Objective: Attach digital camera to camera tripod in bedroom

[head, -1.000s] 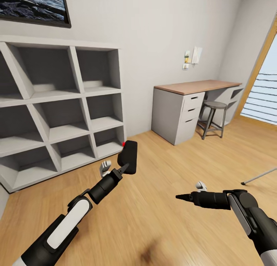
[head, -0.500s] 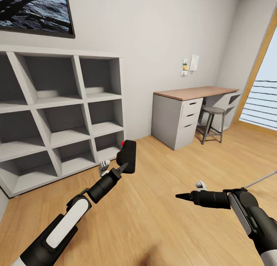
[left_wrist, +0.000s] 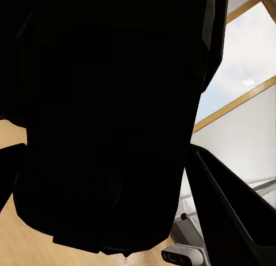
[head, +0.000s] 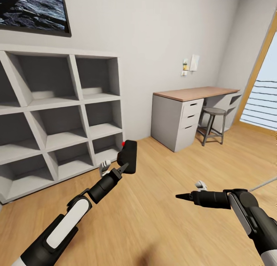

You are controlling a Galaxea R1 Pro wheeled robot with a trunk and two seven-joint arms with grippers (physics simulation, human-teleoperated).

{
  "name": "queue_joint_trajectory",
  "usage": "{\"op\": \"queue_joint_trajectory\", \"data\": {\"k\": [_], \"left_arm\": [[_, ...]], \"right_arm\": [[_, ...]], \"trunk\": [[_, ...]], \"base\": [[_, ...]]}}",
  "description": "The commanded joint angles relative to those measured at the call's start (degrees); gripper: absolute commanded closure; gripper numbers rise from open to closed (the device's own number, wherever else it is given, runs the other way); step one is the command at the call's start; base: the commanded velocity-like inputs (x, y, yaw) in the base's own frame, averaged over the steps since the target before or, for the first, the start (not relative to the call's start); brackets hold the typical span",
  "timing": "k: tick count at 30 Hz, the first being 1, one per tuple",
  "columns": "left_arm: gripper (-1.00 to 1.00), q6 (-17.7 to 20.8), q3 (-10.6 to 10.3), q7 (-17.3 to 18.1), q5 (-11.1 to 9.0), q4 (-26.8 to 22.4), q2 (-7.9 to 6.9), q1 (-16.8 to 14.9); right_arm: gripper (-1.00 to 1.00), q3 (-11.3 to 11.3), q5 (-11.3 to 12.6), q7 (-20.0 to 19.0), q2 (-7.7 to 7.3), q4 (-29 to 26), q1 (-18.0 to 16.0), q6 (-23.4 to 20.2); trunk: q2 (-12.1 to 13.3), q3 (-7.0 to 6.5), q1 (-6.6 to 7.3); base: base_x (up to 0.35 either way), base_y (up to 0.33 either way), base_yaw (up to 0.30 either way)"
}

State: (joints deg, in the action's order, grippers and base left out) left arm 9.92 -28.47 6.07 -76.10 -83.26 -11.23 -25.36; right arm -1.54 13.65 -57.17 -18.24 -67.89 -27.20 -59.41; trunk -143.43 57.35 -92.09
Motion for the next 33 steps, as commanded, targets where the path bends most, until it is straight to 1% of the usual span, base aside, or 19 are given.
{"op": "queue_joint_trajectory", "data": {"k": [1, 8, 16, 19, 23, 24, 29, 31, 33], "left_arm": [[1.0, 0.1, 0.0, 0.2, -0.6, 0.0, -0.04, 0.0], [1.0, 0.0, 0.0, 0.2, -0.6, 0.0, -0.02, 0.0], [1.0, 0.0, 0.0, -0.8, -0.6, 0.0, 0.12, 0.0], [1.0, 0.1, -0.1, -2.1, -0.6, 0.0, 0.14, 0.0], [1.0, 0.1, -0.2, -4.9, -0.6, 0.0, 0.21, 0.0], [1.0, 0.1, -0.3, -6.1, -0.6, 0.0, 0.36, 0.0], [1.0, 0.1, -0.4, -9.6, -0.6, -0.1, 0.81, 0.0], [1.0, 0.1, -0.4, -11.6, -0.6, -0.1, 1.05, 0.0], [1.0, 0.1, -0.4, -12.5, -0.6, -0.1, 1.24, 0.0]], "right_arm": [[-1.0, 0.0, -0.2, -0.3, 0.0, 0.0, 0.0, -0.2], [-1.0, 0.0, -0.2, -0.3, -0.08, -0.1, 0.0, -0.2], [-1.0, 0.0, -0.2, -0.3, -0.12, -0.1, 0.0, -0.3], [-1.0, 0.0, -0.2, -0.3, -0.13, -0.1, 0.0, -0.3], [-1.0, 0.0, -0.2, -0.3, -0.13, -0.1, 0.0, -0.3], [-1.0, 0.0, -0.2, -0.3, -0.13, -0.1, 0.0, -0.3], [-1.0, 0.0, -0.3, -0.3, -0.13, -0.1, 0.0, -0.3], [-1.0, 0.0, -0.3, -0.3, -0.13, -0.1, 0.0, -0.3], [-1.0, 0.0, -0.3, -0.3, -0.13, -0.1, 0.0, -0.3]], "trunk": [[0.0, 0.05, 0.01], [0.0, 0.05, 0.01], [0.0, 0.05, 0.01], [0.0, 0.05, 0.01], [0.0, 0.05, 0.01], [0.0, 0.05, 0.01], [0.0, 0.05, 0.01], [0.0, 0.05, 0.01], [0.0, 0.05, 0.01]], "base": [[0.035, 0.0, -0.147], [0.01, 0.0, -0.247], [0.001, 0.0, -0.283], [0.0, 0.0, -0.287], [0.0, 0.0, -0.287], [0.0, 0.0, -0.287], [0.0, 0.0, -0.287], [0.0, 0.0, -0.287], [0.0, 0.0, -0.287]]}}
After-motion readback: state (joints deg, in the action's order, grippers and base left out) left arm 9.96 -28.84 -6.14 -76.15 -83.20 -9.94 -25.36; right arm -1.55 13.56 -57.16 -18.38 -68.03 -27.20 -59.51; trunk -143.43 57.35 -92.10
